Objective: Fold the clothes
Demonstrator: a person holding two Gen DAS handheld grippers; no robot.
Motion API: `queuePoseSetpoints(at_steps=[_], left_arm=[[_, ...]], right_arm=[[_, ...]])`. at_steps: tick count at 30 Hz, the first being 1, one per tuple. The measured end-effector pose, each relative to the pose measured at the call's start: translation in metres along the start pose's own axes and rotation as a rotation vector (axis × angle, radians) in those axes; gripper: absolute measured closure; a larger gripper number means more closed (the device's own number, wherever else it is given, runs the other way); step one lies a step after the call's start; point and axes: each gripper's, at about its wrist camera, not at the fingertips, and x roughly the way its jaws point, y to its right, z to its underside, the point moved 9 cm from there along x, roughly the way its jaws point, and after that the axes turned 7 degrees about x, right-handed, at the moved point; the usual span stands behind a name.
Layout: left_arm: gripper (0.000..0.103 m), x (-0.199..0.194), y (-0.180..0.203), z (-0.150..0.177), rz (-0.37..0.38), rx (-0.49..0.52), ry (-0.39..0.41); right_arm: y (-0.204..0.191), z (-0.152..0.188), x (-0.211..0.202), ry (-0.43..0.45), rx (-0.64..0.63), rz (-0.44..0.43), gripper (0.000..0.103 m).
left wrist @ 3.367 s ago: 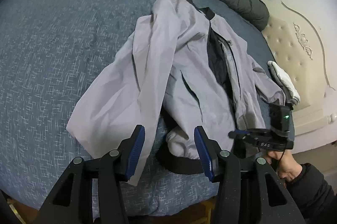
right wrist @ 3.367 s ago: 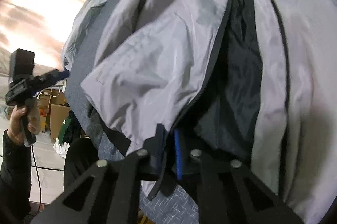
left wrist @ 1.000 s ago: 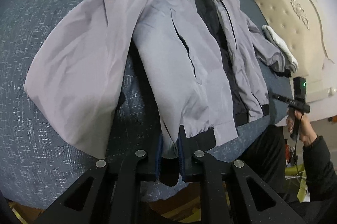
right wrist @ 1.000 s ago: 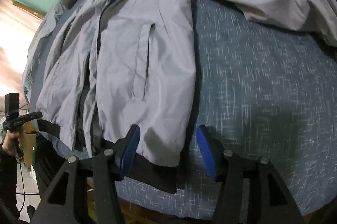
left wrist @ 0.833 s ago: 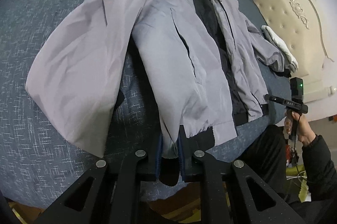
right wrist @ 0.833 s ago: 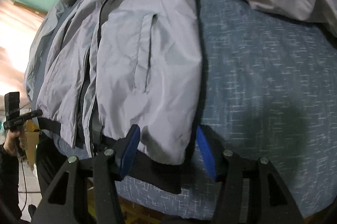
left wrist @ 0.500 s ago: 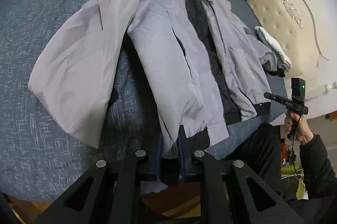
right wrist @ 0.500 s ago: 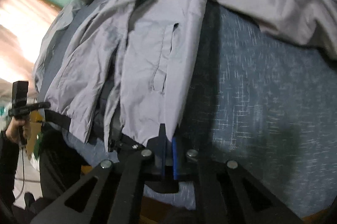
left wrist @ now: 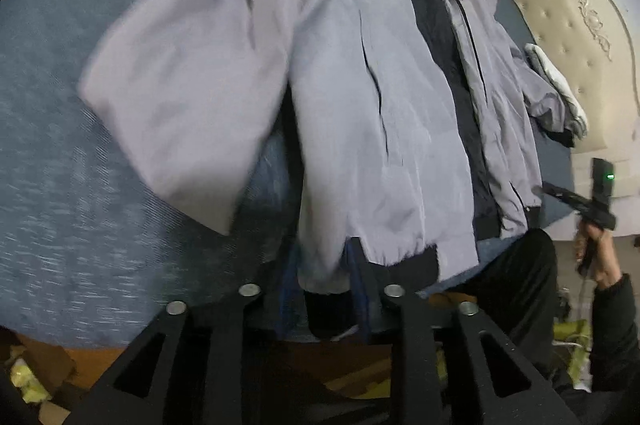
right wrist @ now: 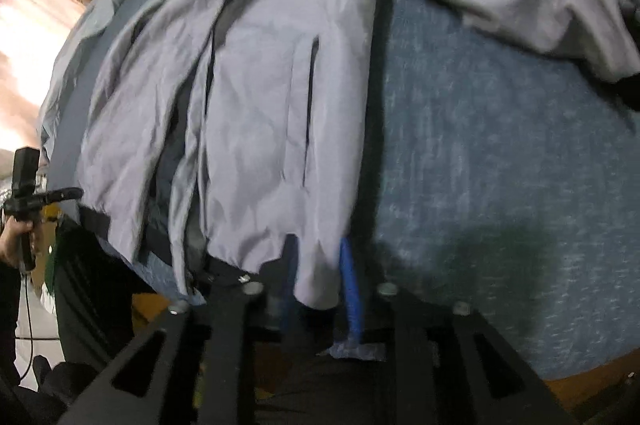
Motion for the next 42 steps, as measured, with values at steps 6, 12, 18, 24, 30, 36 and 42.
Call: queuePoseSetpoints(at_steps=[6,12,18,24,30,36,42], left_arm=[[0.052,-0.034,-0.01,-0.04,-0.077,0.013,0.135],[0.052,-0.016,-0.028,-0.079,-0.115,-0.007,0.153],[0.052,0.017,-0.032,-0.1,-0.153,0.02,0.12],[0.096,0.028,-0.041,-0.111,-0.173,0.057,0.1],[0.102,-0.022,-0.06,-0.136,-0.173,0.027,0.186],[0.102,-0.098,-0.097,-0.174,-0.254,-0.018,0.298],[0.102,-0.15,-0.132,-0.194,-0.331,-0.038,0.351]], right_arm=[[-0.014,-0.038,-0.042,0.126,0.019,-0.057,0.07],[-0.033,-0.06,-0.036,0.154,0.003,-0.079,0.07],[-0.049,-0.068,-0.016,0.142,-0.007,-0.102,0.07],[-0.055,-0.074,-0.008,0.135,-0.01,-0.124,0.07],[-0.063,-0.083,-0.01,0.15,-0.014,-0.148,0.07],[-0.068,-0.088,-0.012,0.16,-0.021,-0.158,0.07],[-0.069,-0.088,-0.013,0.162,-0.019,-0.142,0.07]])
